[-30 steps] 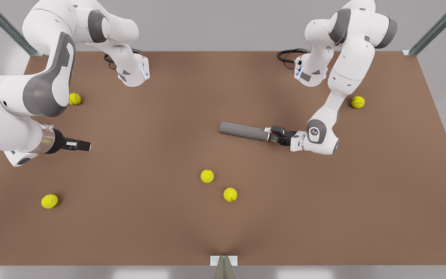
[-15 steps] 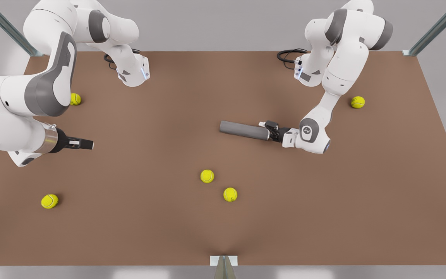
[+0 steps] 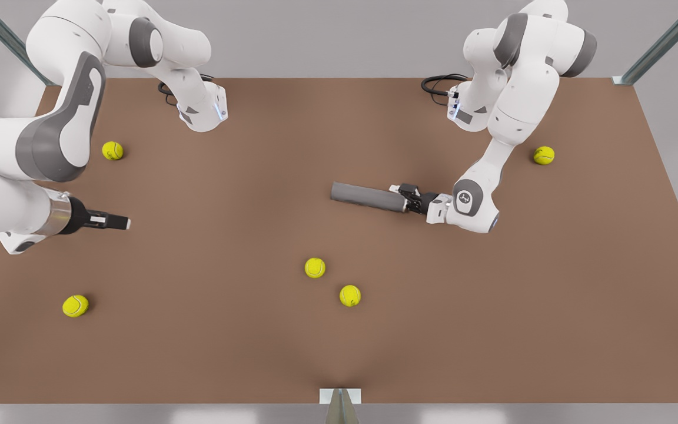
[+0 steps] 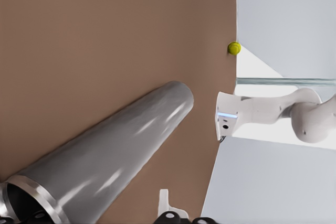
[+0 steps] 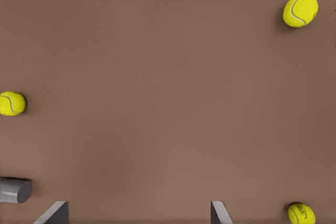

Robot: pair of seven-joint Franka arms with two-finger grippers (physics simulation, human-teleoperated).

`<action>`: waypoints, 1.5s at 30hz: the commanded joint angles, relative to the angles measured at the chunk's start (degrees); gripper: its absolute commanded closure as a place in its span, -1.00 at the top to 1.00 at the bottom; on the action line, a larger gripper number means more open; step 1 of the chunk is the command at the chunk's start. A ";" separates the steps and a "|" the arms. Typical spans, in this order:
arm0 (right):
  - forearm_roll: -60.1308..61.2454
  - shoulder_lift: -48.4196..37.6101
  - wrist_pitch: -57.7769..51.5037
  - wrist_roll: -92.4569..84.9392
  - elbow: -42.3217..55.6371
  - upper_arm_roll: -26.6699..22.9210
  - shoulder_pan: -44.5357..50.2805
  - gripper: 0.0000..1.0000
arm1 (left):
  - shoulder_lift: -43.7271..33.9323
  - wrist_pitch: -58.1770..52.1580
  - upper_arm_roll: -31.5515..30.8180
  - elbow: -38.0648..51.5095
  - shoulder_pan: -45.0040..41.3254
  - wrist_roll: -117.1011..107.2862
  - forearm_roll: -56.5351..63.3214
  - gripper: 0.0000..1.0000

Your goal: Put the tennis tube upright

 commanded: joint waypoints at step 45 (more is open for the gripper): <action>2.46 0.18 0.36 -0.36 0.11 0.21 -3.64 1.00 | -15.97 -10.82 5.26 15.66 0.38 -24.37 29.09 -0.57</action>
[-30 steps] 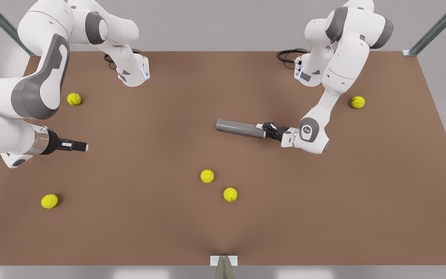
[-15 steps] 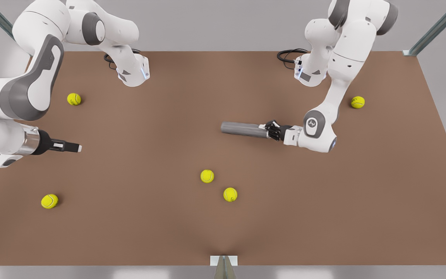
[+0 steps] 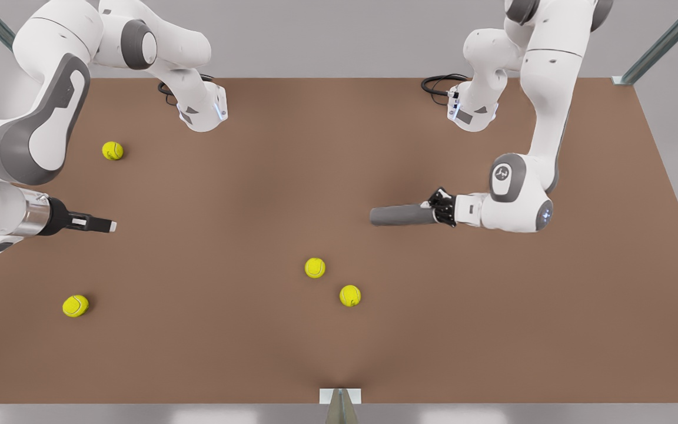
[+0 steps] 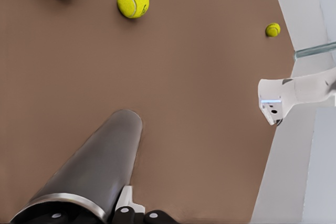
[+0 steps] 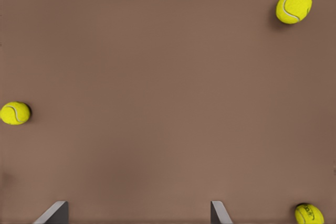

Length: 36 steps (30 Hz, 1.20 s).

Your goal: Put the tennis tube upright

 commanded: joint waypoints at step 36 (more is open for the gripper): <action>0.42 0.98 0.41 -0.17 -0.02 -0.02 0.39 1.00 | 6.36 1.34 5.94 18.51 1.29 -50.51 30.82 -0.57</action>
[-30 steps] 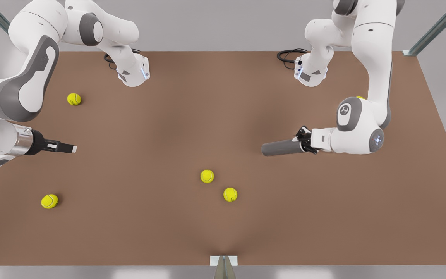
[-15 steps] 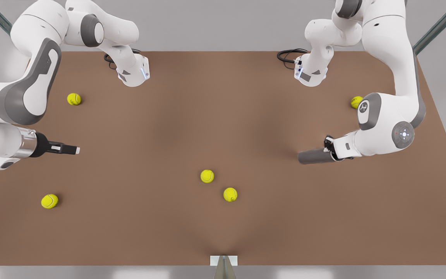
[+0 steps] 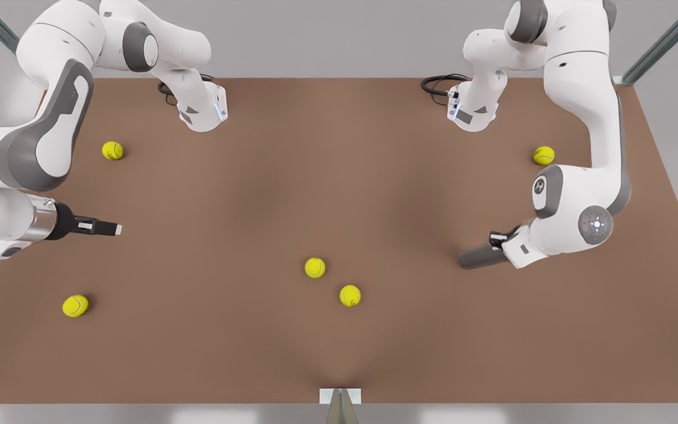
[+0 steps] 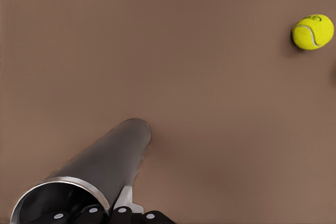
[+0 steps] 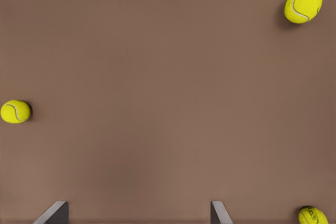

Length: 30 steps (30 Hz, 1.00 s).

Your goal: Put the tennis tube upright

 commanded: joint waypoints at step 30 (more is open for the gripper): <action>0.07 -0.06 -0.06 -0.04 0.02 -0.02 -0.07 1.00 | -0.89 -1.06 -2.02 0.18 -1.89 -17.47 1.93 1.00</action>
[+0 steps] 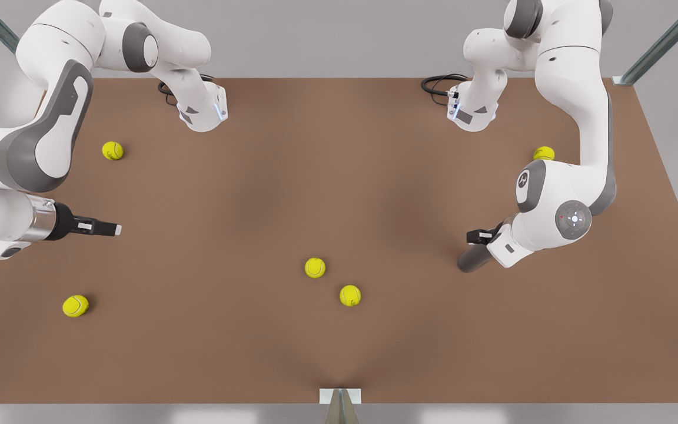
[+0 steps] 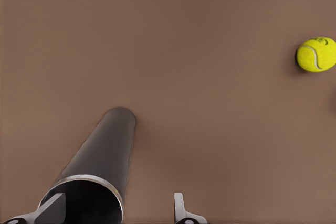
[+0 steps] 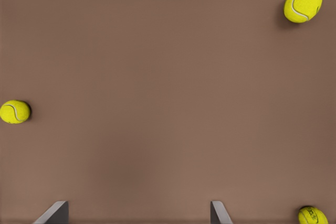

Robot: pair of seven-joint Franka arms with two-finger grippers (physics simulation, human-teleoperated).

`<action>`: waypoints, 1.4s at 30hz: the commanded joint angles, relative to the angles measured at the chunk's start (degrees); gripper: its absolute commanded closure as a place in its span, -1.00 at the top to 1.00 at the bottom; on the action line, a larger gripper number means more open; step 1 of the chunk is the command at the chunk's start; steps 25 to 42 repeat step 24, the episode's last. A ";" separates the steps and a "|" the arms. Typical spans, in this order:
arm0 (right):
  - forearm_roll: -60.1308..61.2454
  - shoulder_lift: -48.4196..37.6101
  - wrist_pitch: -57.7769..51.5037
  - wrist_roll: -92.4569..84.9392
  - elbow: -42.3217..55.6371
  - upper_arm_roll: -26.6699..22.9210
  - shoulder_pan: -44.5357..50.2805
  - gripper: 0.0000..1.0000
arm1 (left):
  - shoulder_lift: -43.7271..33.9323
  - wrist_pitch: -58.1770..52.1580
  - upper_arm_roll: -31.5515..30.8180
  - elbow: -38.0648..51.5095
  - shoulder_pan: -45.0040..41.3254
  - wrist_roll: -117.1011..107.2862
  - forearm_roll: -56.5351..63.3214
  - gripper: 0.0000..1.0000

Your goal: Put the tennis tube upright

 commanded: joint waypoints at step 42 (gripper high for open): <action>-4.45 -1.34 5.16 -0.16 0.99 -0.28 2.58 1.00 | -8.66 -18.04 0.08 10.84 0.62 -0.43 6.74 1.00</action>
